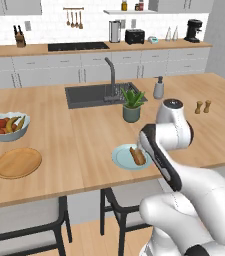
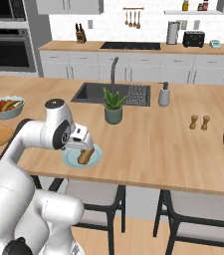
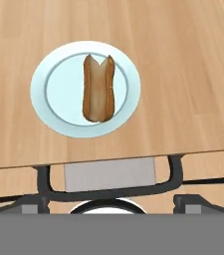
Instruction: Place one bun and one sausage from the bowl on each plate.
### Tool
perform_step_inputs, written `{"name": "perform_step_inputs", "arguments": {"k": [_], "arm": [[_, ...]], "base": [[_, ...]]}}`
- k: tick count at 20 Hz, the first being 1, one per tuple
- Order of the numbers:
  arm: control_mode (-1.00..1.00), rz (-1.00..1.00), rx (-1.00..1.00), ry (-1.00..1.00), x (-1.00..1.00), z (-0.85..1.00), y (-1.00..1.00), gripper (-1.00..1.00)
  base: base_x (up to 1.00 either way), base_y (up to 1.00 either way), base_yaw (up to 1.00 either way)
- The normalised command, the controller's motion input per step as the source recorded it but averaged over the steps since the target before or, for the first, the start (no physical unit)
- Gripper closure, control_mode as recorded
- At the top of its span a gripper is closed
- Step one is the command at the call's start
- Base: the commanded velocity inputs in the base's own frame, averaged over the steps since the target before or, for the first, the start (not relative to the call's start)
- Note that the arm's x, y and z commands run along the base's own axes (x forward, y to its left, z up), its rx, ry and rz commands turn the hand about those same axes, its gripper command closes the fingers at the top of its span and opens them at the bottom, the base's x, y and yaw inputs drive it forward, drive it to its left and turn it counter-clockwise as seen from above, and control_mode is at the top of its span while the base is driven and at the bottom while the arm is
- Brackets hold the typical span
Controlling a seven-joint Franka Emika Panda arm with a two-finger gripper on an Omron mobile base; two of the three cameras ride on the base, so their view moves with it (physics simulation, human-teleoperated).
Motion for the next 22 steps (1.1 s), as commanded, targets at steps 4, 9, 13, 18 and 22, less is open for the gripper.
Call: {"name": "perform_step_inputs", "arguments": {"k": [4, 9, 13, 18, 22], "arm": [[-1.00, 0.00, 0.00, 0.00, -0.24, 0.92, 0.09, -1.00], [-1.00, 0.00, 0.00, 0.00, -0.35, 0.50, 0.00, -1.00], [-1.00, 0.00, 0.00, 0.01, -0.28, 0.10, 0.05, -1.00], [1.00, 0.00, 0.00, 0.00, -0.04, 0.00, 0.00, -1.00], [1.00, 0.00, 0.00, 0.00, 0.00, 0.00, 0.00, -1.00]], "base": [[0.00, 0.00, 0.00], [0.00, 0.00, 0.00], [0.00, 0.00, 0.00], [-0.37, -0.28, 0.00], [-0.56, -1.00, 0.00]]}}
